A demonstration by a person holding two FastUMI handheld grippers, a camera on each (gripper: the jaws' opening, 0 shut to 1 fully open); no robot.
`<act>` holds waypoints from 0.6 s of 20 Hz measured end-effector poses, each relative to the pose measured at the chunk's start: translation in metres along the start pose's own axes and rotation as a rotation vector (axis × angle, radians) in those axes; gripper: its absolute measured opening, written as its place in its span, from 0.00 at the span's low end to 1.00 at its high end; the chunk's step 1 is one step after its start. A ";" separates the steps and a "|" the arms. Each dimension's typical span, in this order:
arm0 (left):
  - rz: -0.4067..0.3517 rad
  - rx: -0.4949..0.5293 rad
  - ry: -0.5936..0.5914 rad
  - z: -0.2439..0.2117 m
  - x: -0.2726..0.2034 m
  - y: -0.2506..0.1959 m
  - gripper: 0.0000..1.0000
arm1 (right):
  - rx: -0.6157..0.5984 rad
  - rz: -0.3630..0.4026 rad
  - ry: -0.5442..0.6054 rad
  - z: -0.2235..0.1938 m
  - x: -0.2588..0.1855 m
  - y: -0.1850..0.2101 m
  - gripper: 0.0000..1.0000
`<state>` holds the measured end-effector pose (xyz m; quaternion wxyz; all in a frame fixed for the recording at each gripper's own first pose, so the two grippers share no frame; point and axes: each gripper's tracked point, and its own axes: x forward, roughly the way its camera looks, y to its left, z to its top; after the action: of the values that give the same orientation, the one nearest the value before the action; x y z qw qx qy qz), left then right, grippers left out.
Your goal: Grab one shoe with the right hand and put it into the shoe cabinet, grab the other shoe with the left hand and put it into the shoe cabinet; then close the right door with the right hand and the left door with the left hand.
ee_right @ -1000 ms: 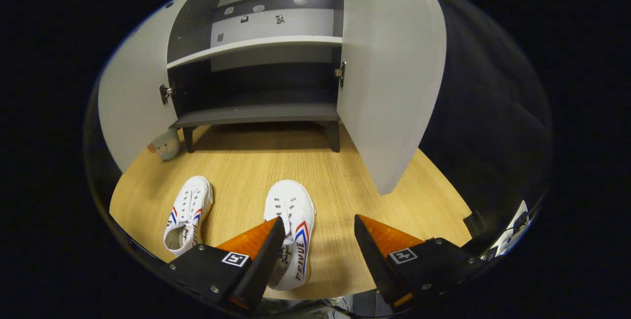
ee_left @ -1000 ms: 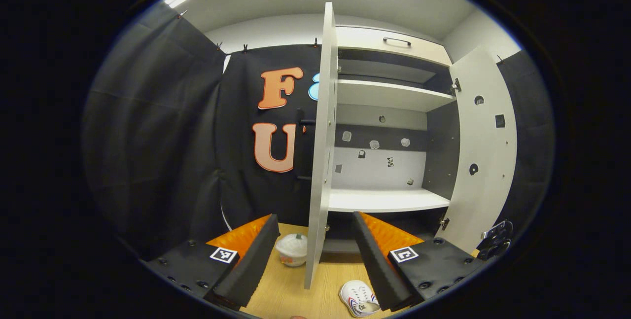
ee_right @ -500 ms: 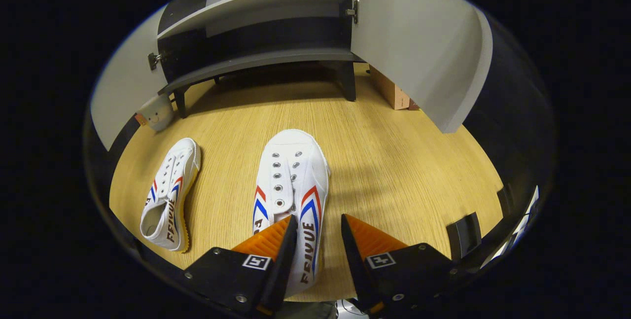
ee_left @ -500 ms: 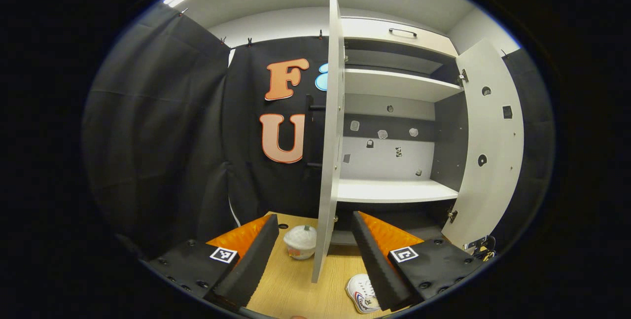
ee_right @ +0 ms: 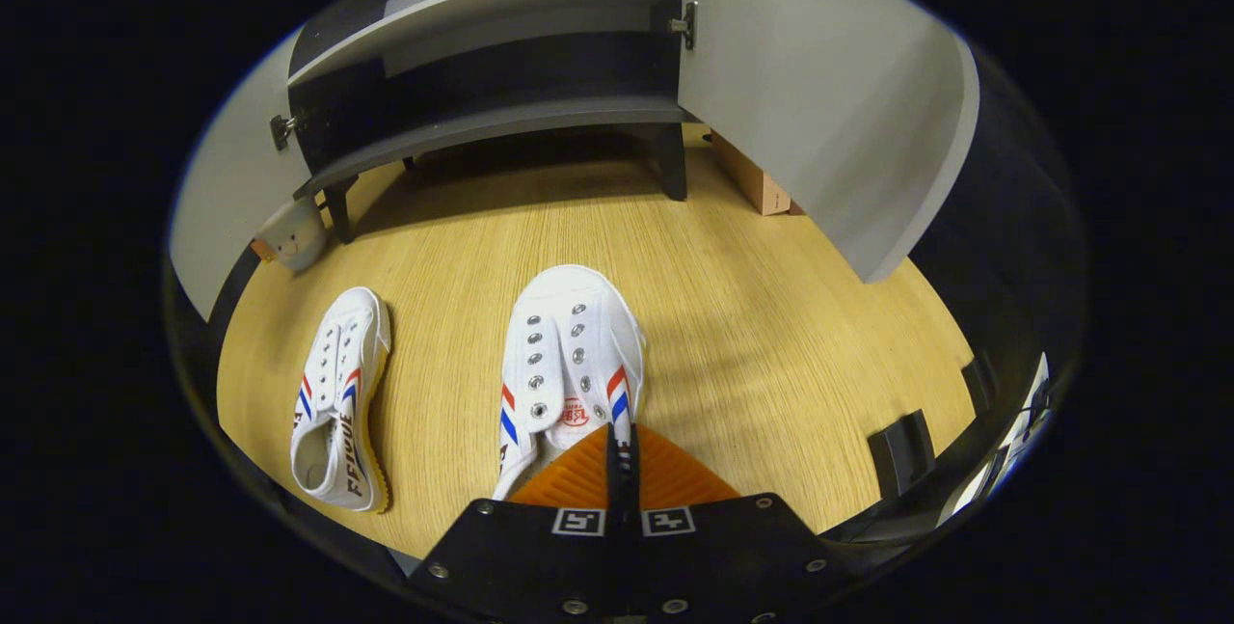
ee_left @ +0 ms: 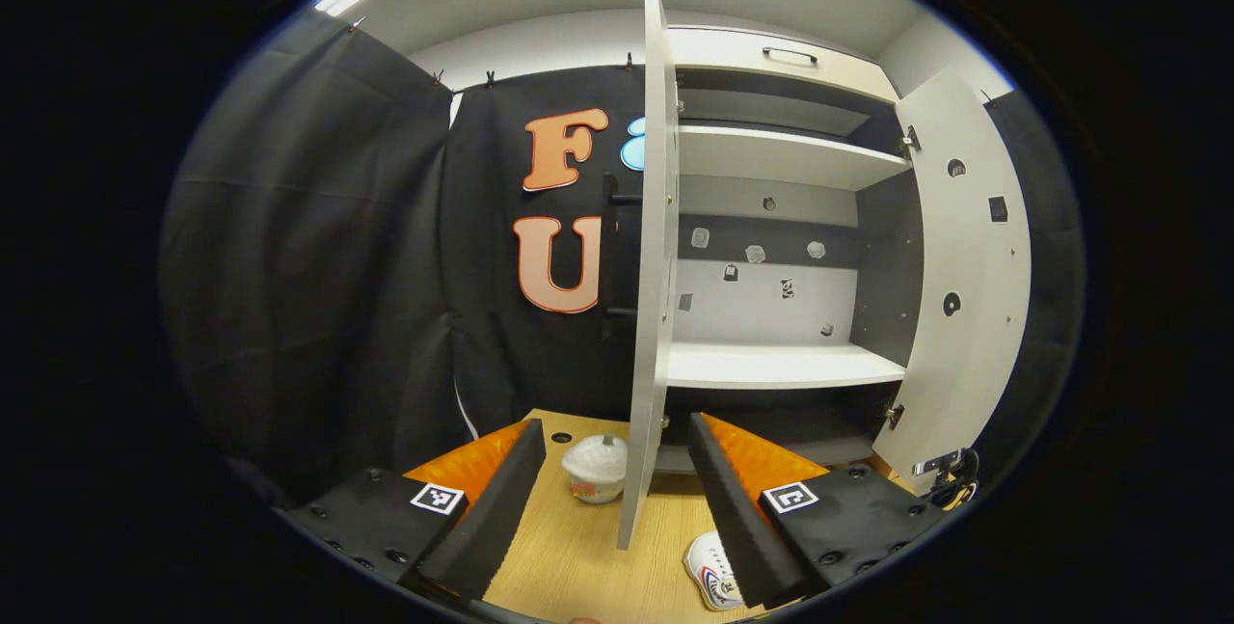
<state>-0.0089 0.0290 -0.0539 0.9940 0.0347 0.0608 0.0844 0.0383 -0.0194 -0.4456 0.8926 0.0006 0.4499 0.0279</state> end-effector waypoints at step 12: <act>-0.014 0.023 -0.042 0.005 0.012 0.000 0.97 | 0.021 0.079 -0.289 0.174 -0.121 0.061 0.00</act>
<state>0.0036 0.0308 -0.0508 0.9951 0.0473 0.0412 0.0762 0.1029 0.0396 -0.2437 0.9463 0.0316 0.3166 0.0579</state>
